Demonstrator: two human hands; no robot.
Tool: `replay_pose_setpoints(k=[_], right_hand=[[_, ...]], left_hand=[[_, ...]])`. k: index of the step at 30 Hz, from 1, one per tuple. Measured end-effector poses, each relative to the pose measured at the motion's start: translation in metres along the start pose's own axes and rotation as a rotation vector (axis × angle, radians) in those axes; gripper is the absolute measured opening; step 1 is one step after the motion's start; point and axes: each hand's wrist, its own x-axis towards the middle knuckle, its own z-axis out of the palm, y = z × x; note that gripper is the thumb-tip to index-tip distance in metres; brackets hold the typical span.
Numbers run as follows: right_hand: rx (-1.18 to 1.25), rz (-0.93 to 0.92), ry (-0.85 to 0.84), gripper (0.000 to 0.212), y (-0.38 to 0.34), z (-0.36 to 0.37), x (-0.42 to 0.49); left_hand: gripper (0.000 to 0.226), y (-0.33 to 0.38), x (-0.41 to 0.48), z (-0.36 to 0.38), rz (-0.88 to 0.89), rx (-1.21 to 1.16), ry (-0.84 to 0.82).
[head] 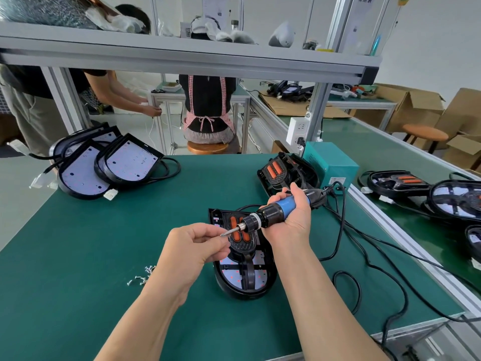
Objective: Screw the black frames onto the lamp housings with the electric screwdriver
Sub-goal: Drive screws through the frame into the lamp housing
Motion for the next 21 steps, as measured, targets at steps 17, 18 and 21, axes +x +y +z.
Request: replay_pose_setpoints(k=[17, 18, 21], right_hand=[[-0.039, -0.081, 0.029, 0.017, -0.0013, 0.0051, -0.0013], [-0.051, -0.085, 0.032, 0.017, -0.001, 0.0044, -0.0008], [-0.066, -0.08, 0.041, 0.018, 0.0013, 0.0031, -0.0006]], left_hand=[[0.011, 0.0028, -0.0023, 0.0018, -0.013, -0.249, 0.067], [0.011, 0.0025, -0.0021, 0.0021, -0.013, -0.241, 0.072], [0.013, 0.001, -0.0019, 0.0041, 0.008, -0.188, 0.111]])
